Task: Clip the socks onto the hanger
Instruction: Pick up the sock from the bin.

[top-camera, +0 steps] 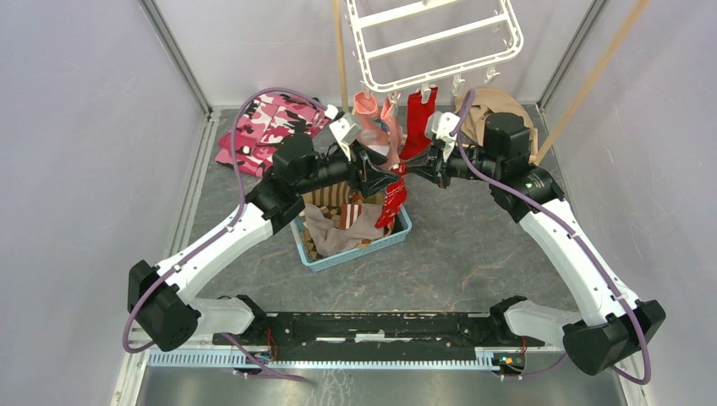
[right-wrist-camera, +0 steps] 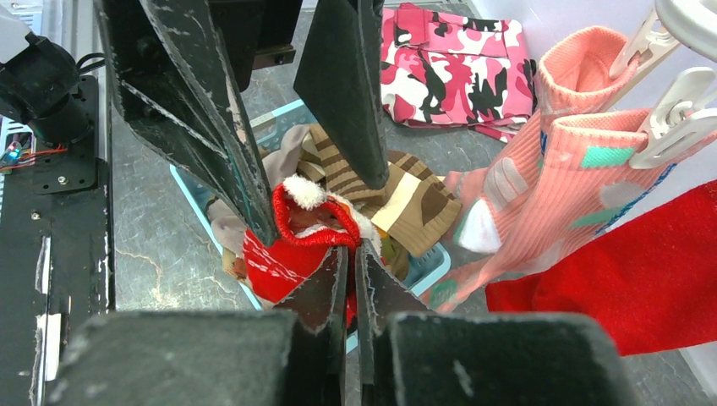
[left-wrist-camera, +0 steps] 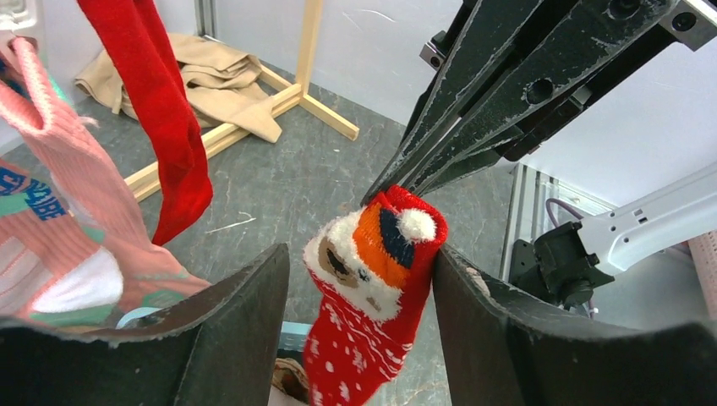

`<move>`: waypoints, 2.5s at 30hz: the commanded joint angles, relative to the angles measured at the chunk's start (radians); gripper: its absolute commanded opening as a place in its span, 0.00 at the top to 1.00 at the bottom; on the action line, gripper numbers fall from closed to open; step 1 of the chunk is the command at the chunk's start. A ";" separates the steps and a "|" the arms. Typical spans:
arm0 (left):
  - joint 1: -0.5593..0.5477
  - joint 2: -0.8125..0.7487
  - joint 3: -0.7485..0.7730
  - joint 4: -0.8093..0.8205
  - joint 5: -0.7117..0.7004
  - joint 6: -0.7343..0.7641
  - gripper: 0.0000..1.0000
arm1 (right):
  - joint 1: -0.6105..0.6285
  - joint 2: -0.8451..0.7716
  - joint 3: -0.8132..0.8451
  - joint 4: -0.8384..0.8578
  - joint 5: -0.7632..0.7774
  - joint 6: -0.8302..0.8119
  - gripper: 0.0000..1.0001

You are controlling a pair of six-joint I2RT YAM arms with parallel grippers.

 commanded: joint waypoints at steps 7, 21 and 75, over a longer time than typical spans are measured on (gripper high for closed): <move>-0.011 0.033 0.057 0.003 0.063 -0.013 0.66 | 0.004 0.001 0.031 0.001 0.002 0.009 0.95; 0.024 -0.007 -0.017 0.120 0.170 -0.053 0.96 | 0.004 -0.005 0.027 -0.036 0.021 -0.020 0.84; 0.129 0.058 -0.115 0.311 0.459 -0.198 0.98 | 0.053 -0.091 -0.024 0.057 -0.027 -0.140 0.50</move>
